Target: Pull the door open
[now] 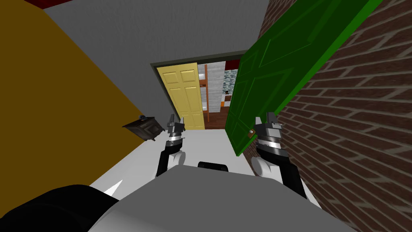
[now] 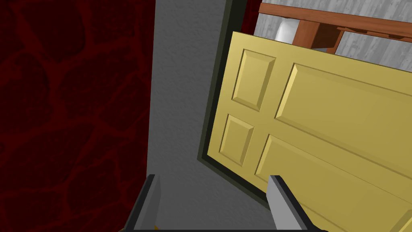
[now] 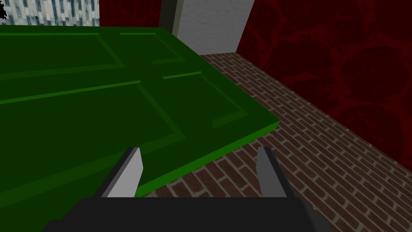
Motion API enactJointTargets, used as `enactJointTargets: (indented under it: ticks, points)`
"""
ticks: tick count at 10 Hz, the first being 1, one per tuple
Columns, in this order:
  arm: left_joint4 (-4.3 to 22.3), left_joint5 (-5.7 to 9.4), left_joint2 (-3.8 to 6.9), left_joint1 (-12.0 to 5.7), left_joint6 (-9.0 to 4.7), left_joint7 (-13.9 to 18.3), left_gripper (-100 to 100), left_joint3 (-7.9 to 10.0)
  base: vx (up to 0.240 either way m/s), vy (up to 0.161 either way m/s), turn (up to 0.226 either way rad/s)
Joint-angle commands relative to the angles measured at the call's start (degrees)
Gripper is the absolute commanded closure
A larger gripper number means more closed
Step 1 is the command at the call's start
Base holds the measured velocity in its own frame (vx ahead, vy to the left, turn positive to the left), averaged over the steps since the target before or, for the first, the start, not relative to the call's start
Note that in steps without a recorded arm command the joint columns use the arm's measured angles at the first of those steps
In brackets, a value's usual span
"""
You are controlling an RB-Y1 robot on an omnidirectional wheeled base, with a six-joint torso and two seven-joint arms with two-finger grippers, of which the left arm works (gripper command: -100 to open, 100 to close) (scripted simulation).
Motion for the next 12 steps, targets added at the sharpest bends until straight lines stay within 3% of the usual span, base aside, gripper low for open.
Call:
enactJointTargets:
  ticks: [1,6,12]
  points:
    - [2.0,-0.08,0.76,-0.39,-0.56,0.0,-100,0.24,0.094,-0.003,-0.027]
    - [8.8,-0.34,2.65,-1.73,-2.44,0.2,-100,1.05,0.173,0.008,-0.026]
    - [17.3,-0.66,4.19,-3.4,-4.79,0.3,-100,2.06,0.134,0.007,-0.025]
